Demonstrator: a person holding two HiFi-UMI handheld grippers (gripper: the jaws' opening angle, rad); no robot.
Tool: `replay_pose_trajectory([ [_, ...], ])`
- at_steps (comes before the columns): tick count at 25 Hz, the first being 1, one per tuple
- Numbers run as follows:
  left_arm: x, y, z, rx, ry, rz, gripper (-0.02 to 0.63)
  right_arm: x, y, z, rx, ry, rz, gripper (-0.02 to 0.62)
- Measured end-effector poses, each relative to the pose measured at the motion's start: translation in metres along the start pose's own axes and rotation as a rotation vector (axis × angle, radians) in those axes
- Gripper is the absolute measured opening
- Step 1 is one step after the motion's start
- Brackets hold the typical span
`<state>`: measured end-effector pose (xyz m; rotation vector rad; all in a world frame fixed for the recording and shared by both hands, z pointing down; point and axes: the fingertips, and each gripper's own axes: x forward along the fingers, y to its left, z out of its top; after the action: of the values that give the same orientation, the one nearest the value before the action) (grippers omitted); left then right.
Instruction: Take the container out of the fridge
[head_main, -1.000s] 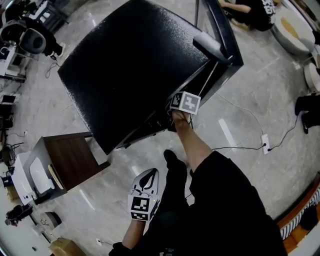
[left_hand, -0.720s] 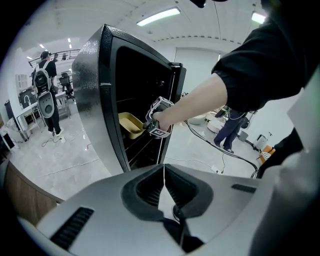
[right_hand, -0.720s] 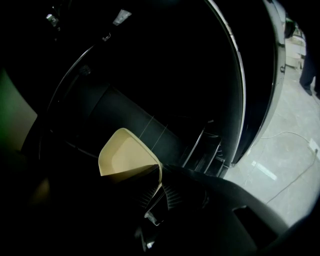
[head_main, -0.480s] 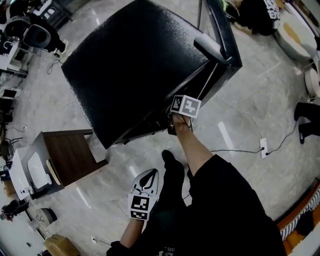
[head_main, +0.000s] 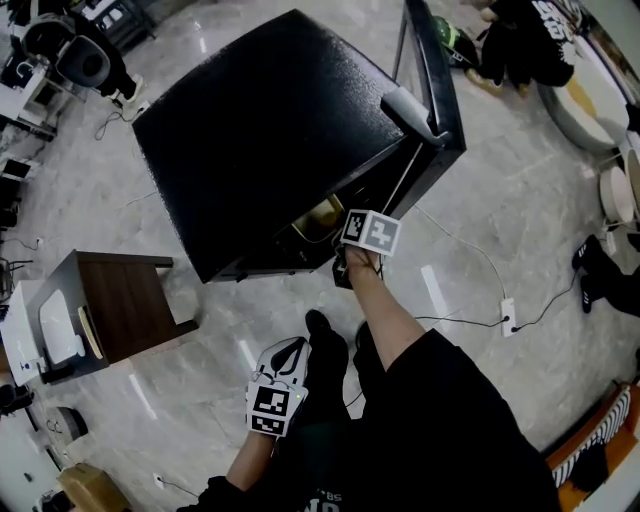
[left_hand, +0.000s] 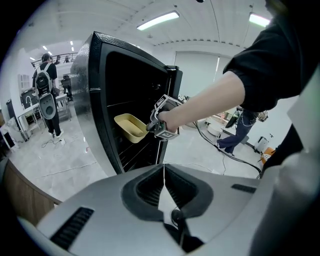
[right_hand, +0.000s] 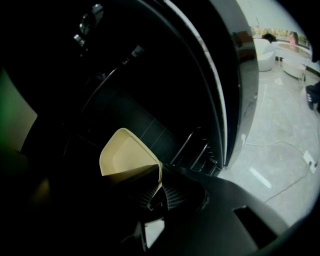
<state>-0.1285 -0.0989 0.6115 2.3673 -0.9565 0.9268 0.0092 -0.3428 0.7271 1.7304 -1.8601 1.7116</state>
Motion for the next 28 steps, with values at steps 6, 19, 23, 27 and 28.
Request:
replay_pose_trajectory([
  [6, 0.004, -0.015, 0.006, 0.013, -0.024, 0.001, 0.014, -0.031, -0.02, -0.005, -0.041, 0.022, -0.018, 0.044],
  [19, 0.014, -0.027, 0.027, 0.063, -0.062, 0.034, 0.014, -0.104, -0.054, -0.023, -0.106, 0.047, -0.033, 0.044],
  [23, 0.018, -0.031, 0.032, 0.071, -0.069, 0.04, 0.014, -0.132, -0.067, -0.027, -0.098, 0.052, -0.022, 0.044],
  [27, 0.022, -0.036, 0.039, 0.069, -0.077, 0.044, 0.014, -0.162, -0.083, -0.036, -0.088, 0.068, -0.02, 0.044],
  [28, 0.023, -0.039, 0.041, 0.067, -0.081, 0.043, 0.014, -0.169, -0.086, -0.039, -0.097, 0.076, -0.022, 0.044],
])
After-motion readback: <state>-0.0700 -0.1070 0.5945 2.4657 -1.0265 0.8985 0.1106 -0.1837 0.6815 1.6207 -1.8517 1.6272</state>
